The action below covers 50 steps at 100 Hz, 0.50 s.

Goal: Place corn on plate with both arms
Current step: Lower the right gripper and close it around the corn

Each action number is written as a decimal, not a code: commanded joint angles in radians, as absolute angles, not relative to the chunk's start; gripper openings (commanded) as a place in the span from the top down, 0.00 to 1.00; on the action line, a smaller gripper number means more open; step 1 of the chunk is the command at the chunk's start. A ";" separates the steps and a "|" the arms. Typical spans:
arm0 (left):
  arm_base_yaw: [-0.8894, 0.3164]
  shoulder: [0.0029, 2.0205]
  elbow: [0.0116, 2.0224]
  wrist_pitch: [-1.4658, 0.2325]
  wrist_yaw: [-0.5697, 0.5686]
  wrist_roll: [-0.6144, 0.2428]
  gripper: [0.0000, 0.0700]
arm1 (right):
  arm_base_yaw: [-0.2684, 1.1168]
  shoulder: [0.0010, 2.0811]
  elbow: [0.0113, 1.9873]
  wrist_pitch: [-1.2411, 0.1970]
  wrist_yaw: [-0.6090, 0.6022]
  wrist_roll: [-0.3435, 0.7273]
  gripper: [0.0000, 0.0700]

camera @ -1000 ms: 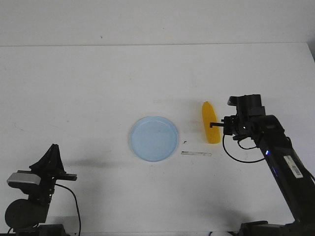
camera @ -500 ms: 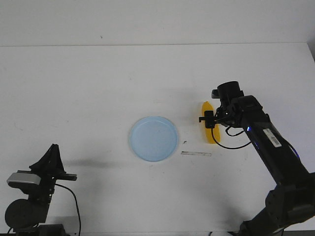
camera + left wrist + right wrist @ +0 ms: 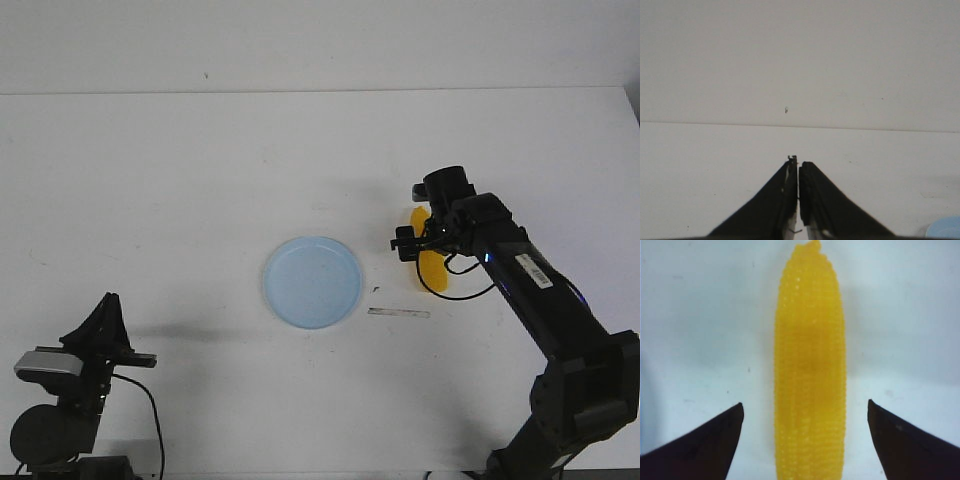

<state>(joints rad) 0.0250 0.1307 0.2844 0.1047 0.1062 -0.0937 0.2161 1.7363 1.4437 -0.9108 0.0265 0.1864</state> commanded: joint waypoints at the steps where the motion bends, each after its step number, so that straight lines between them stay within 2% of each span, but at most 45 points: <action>1: 0.026 0.129 0.286 0.120 0.104 -0.098 1.00 | 0.220 1.779 1.468 -0.902 0.027 0.183 0.20; 50: 0.026 0.129 0.286 0.120 0.104 -0.098 1.00 | 0.215 1.858 1.467 -0.865 0.024 0.186 0.22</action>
